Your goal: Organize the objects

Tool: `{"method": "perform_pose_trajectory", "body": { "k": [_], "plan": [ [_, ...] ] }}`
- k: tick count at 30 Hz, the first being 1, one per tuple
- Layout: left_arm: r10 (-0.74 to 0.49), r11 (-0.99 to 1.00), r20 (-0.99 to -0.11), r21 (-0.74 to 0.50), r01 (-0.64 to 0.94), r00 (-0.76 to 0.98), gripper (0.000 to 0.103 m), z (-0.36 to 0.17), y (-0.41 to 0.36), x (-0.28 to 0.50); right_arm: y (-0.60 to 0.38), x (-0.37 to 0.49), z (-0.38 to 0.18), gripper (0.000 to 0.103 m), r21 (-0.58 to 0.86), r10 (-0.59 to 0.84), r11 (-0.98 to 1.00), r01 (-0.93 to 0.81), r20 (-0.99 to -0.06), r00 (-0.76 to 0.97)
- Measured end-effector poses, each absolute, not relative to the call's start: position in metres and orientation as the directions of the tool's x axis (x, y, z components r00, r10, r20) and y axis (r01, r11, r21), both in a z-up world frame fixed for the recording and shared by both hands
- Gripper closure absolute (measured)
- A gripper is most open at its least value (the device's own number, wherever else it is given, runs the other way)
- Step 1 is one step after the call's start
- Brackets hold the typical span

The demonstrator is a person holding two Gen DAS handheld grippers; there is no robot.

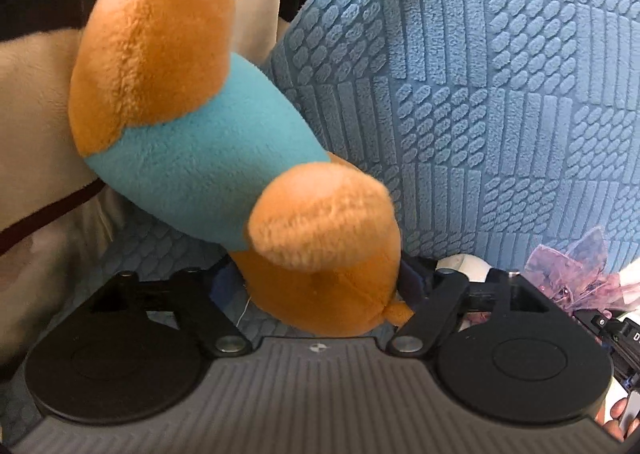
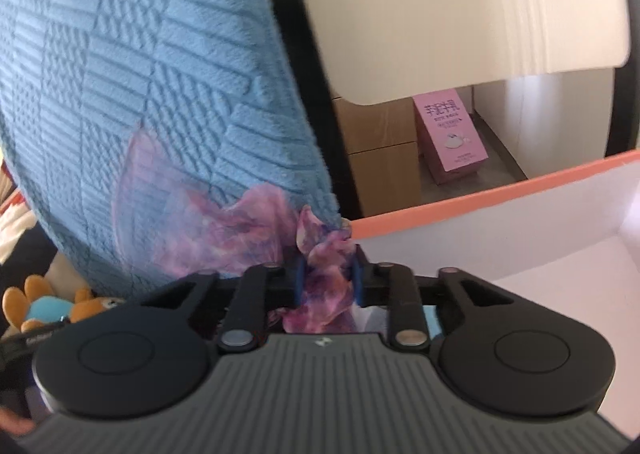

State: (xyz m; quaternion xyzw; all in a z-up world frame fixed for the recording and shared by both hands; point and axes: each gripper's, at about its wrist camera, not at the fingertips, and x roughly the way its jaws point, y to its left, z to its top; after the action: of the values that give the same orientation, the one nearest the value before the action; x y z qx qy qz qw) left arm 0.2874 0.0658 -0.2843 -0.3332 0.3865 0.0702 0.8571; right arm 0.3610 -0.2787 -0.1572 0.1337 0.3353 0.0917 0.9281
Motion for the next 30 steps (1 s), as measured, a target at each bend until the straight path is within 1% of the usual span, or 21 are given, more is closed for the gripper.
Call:
{"method": "perform_pose_trajectory", "body": {
  "k": [3, 5, 8, 11, 15, 17, 19, 20, 24, 27, 30],
  "plan": [
    [-0.144, 0.763, -0.708, -0.524, -0.378, 0.691, 0.026, -0.282, 0.066, 0.28, -0.283, 0.357, -0.155, 0.088, 0.323, 0.268, 0.943, -0.084, -0.584, 0.766],
    [-0.147, 0.771, -0.707, -0.52, -0.368, 0.692, 0.028, -0.279, 0.064, 0.275, -0.281, 0.351, -0.152, 0.089, 0.326, 0.301, 0.937, -0.13, -0.556, 0.775],
    [-0.159, 0.77, -0.7, -0.529, -0.356, 0.696, 0.03, -0.276, 0.059, 0.264, -0.273, 0.342, -0.145, 0.089, 0.283, 0.315, 0.941, -0.185, -0.535, 0.784],
    [-0.166, 0.775, -0.702, -0.527, -0.348, 0.693, 0.031, -0.272, 0.055, 0.253, -0.269, 0.331, -0.141, 0.09, 0.287, 0.333, 0.936, -0.204, -0.534, 0.777],
    [-0.163, 0.803, -0.703, -0.502, -0.321, 0.692, 0.031, -0.26, 0.042, 0.234, -0.274, 0.316, -0.132, 0.09, 0.292, 0.351, 0.93, -0.226, -0.515, 0.782],
    [-0.131, 0.838, -0.719, -0.448, -0.311, 0.682, 0.031, -0.257, 0.039, 0.213, -0.266, 0.302, -0.136, 0.091, 0.292, 0.391, 0.917, -0.273, -0.513, 0.764],
    [-0.089, 0.874, -0.729, -0.384, -0.297, 0.679, 0.031, -0.254, 0.028, 0.2, -0.251, 0.292, -0.14, 0.091, 0.259, 0.408, 0.913, -0.316, -0.529, 0.744],
    [-0.084, 0.882, -0.733, -0.369, -0.291, 0.675, 0.031, -0.258, 0.036, 0.201, -0.247, 0.283, -0.142, 0.091, 0.242, 0.415, 0.91, -0.338, -0.543, 0.73],
    [-0.102, 0.881, -0.733, -0.38, -0.281, 0.672, 0.031, -0.251, 0.034, 0.18, -0.233, 0.253, -0.143, 0.091, 0.216, 0.443, 0.893, -0.394, -0.566, 0.695],
    [-0.11, 0.89, -0.737, -0.371, -0.263, 0.667, 0.031, -0.24, 0.027, 0.162, -0.218, 0.236, -0.146, 0.091, 0.099, 0.395, 0.898, -0.428, -0.608, 0.689],
    [-0.116, 0.908, -0.742, -0.349, -0.232, 0.66, 0.031, -0.237, 0.019, 0.164, -0.213, 0.216, -0.154, 0.091, 0.049, 0.373, 0.891, -0.452, -0.647, 0.665]
  ]
}}
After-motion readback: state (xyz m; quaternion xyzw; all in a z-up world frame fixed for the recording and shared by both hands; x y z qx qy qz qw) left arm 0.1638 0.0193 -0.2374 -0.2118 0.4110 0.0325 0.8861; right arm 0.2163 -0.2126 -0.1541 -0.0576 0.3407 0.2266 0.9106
